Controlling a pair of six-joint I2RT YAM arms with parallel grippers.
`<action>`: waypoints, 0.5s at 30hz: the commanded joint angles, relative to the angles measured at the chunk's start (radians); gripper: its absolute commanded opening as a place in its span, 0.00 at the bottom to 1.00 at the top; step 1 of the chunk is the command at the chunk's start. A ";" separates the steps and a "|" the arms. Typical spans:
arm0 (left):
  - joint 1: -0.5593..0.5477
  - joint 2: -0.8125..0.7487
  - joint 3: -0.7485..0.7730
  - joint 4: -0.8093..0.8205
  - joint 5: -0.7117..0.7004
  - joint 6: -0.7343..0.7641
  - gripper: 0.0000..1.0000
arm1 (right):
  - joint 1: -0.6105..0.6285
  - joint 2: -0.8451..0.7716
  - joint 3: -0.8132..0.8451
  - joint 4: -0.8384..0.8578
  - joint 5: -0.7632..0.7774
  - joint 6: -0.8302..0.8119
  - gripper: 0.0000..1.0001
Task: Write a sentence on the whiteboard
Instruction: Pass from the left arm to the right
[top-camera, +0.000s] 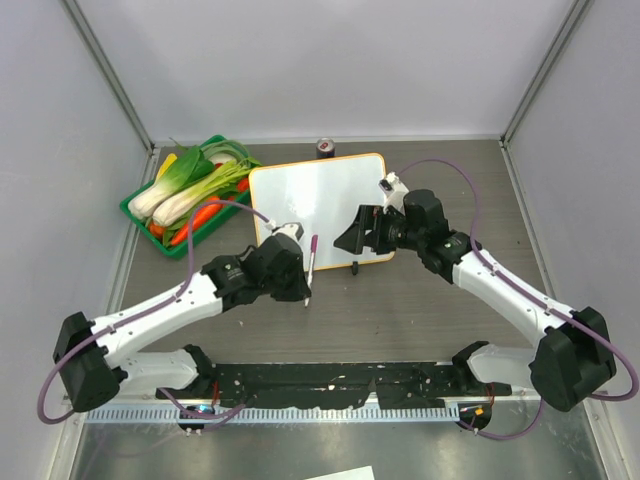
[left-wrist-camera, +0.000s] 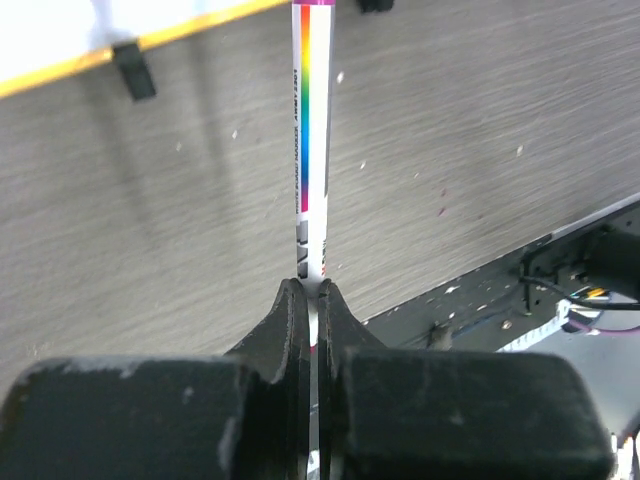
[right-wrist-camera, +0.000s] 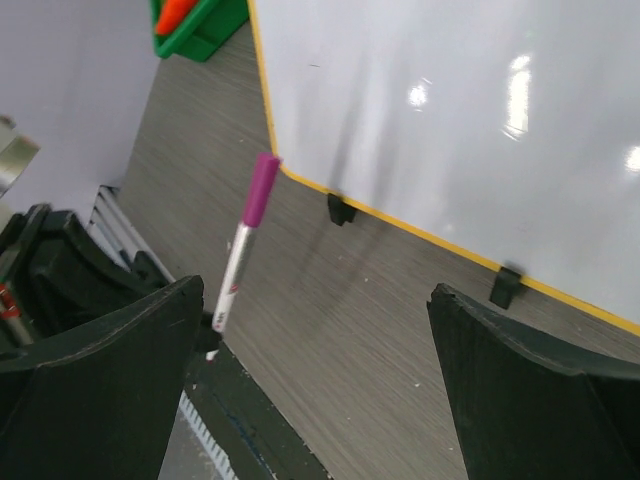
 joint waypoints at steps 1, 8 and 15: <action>0.084 0.074 0.082 0.110 0.158 0.101 0.00 | -0.020 -0.054 -0.006 0.121 -0.142 0.054 0.99; 0.270 0.156 0.192 0.217 0.422 0.205 0.00 | -0.130 -0.060 -0.053 0.296 -0.336 0.186 0.98; 0.405 0.199 0.295 0.325 0.727 0.273 0.00 | -0.141 -0.032 -0.012 0.316 -0.421 0.192 0.97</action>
